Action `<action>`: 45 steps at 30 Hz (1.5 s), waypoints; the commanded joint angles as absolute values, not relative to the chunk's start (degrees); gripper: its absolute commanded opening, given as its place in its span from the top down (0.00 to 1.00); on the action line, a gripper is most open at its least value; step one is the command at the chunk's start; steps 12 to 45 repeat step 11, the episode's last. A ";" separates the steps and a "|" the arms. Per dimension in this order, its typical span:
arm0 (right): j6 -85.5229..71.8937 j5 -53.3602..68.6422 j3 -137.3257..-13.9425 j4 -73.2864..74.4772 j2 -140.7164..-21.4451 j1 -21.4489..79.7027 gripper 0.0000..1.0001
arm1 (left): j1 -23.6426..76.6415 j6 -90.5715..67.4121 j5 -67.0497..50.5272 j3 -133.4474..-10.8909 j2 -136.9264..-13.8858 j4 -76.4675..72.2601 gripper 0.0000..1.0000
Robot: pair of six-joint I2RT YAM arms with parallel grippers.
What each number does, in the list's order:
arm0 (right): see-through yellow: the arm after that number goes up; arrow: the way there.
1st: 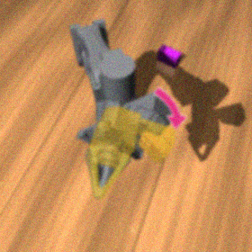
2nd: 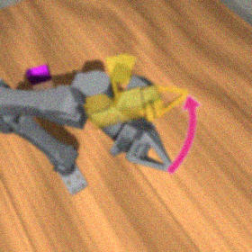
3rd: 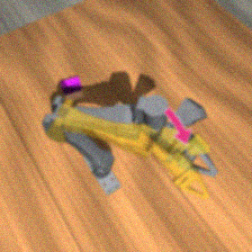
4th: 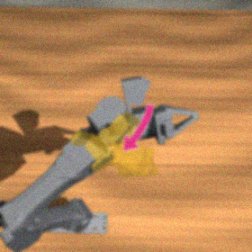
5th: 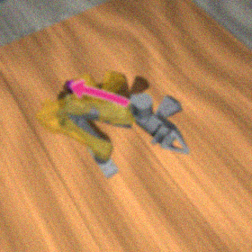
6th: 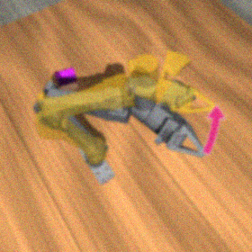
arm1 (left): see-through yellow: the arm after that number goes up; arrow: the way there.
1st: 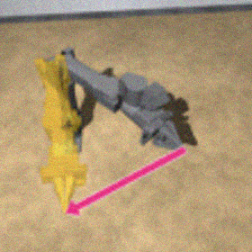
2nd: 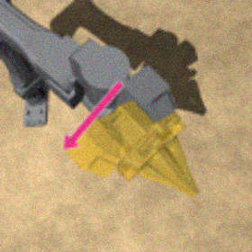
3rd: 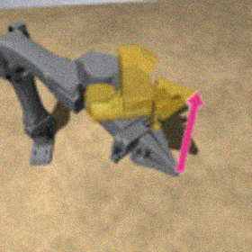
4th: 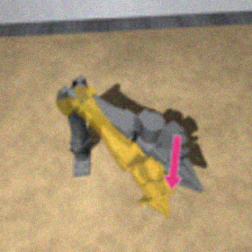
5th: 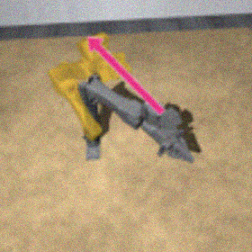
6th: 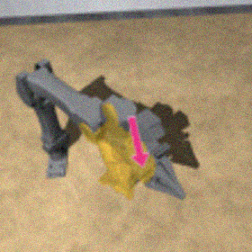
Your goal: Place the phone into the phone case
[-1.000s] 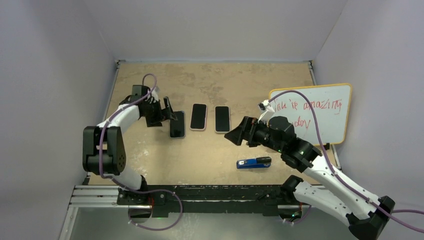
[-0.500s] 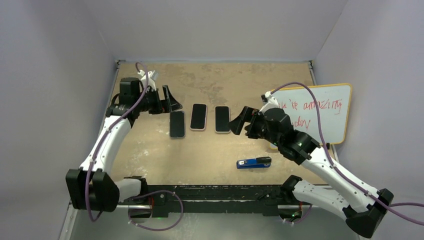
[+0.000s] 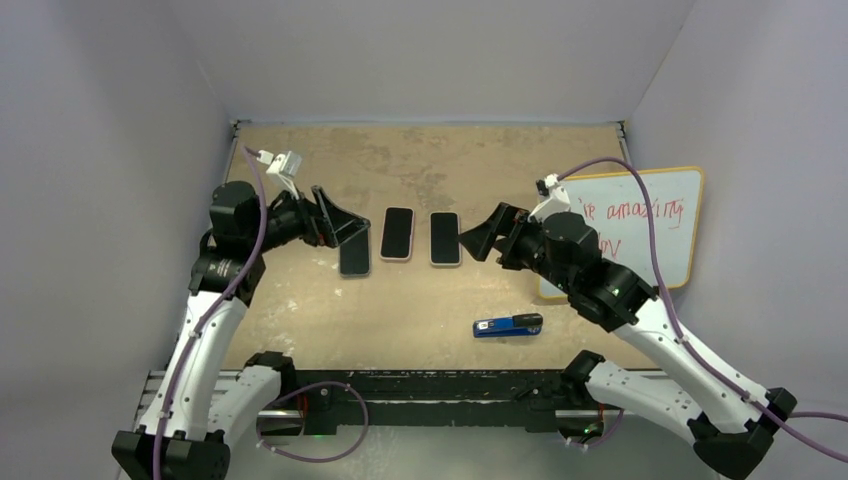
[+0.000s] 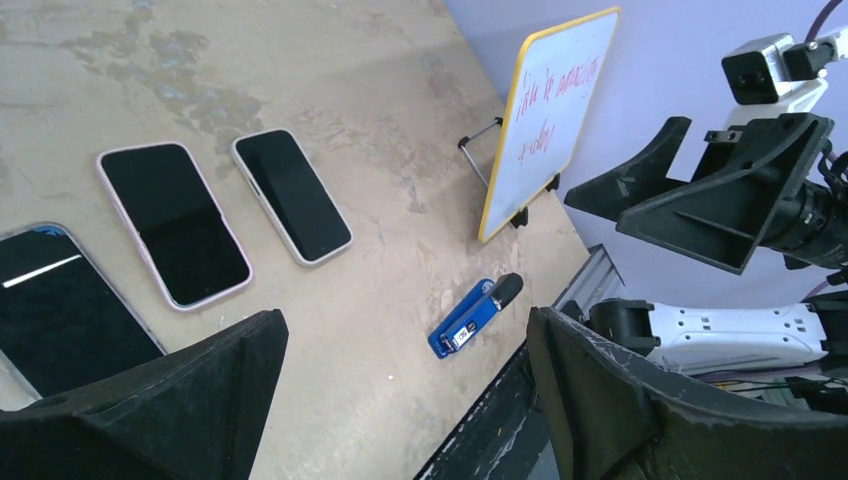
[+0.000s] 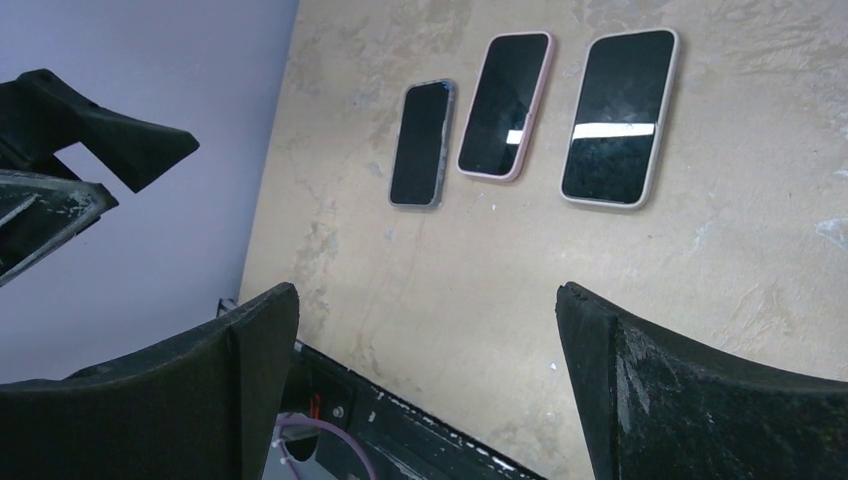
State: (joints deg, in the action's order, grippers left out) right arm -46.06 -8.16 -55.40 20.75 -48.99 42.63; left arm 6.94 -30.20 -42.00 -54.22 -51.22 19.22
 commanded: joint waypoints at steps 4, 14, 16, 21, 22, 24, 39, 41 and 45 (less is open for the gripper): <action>-47.59 -7.10 -53.10 19.77 -47.54 42.61 0.01 | 7.14 -34.71 -44.56 -48.91 -47.02 15.89 0.05; -48.36 -6.00 -51.71 20.37 -46.70 42.59 0.01 | 7.14 -35.94 -43.86 -47.01 -46.57 14.69 0.04; -48.36 -6.00 -51.71 20.37 -46.70 42.59 0.01 | 7.14 -35.94 -43.86 -47.01 -46.57 14.69 0.04; -48.36 -6.00 -51.71 20.37 -46.70 42.59 0.01 | 7.14 -35.94 -43.86 -47.01 -46.57 14.69 0.04; -48.36 -6.00 -51.71 20.37 -46.70 42.59 0.01 | 7.14 -35.94 -43.86 -47.01 -46.57 14.69 0.04; -48.36 -6.00 -51.71 20.37 -46.70 42.59 0.01 | 7.14 -35.94 -43.86 -47.01 -46.57 14.69 0.04; -48.36 -6.00 -51.71 20.37 -46.70 42.59 0.01 | 7.14 -35.94 -43.86 -47.01 -46.57 14.69 0.04; -48.36 -6.00 -51.71 20.37 -46.70 42.59 0.01 | 7.14 -35.94 -43.86 -47.01 -46.57 14.69 0.04; -48.36 -6.00 -51.71 20.37 -46.70 42.59 0.01 | 7.14 -35.94 -43.86 -47.01 -46.57 14.69 0.04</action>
